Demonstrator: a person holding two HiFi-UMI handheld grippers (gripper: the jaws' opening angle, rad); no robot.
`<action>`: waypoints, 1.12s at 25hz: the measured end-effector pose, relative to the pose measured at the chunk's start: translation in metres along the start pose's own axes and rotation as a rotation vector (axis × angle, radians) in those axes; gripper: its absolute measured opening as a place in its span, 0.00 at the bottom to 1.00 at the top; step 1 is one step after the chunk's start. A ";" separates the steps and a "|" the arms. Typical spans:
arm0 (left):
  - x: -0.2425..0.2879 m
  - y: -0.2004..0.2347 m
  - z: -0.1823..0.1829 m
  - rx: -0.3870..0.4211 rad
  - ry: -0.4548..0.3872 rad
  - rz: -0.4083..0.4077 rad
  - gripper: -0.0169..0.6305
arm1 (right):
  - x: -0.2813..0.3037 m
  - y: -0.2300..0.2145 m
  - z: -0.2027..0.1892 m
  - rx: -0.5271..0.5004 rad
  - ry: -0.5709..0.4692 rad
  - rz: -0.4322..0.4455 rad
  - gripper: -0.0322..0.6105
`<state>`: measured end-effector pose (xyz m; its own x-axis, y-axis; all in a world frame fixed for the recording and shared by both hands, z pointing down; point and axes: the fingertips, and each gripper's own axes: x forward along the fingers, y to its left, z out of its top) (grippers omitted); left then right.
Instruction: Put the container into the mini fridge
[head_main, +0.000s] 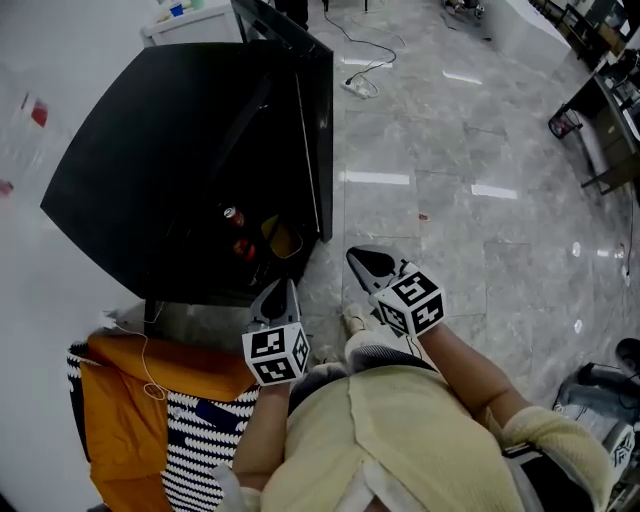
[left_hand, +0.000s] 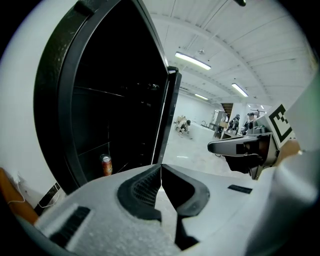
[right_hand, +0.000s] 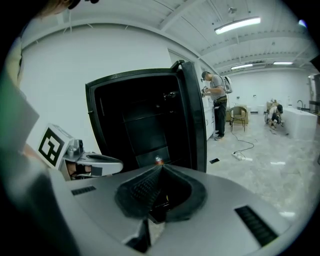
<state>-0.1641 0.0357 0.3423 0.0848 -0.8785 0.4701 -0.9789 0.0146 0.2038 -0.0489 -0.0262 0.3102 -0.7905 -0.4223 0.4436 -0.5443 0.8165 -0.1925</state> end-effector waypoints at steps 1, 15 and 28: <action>-0.002 0.000 0.001 0.006 -0.002 0.003 0.06 | -0.003 0.001 0.000 0.001 -0.002 -0.002 0.10; -0.021 0.004 0.008 0.033 -0.033 0.010 0.06 | 0.000 0.023 0.000 -0.013 -0.004 -0.003 0.10; -0.022 0.006 0.006 0.043 -0.031 0.016 0.06 | 0.001 0.022 -0.002 0.010 0.002 -0.003 0.09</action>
<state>-0.1727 0.0524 0.3276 0.0636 -0.8925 0.4464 -0.9872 0.0092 0.1590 -0.0615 -0.0077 0.3080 -0.7882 -0.4236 0.4463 -0.5494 0.8112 -0.2004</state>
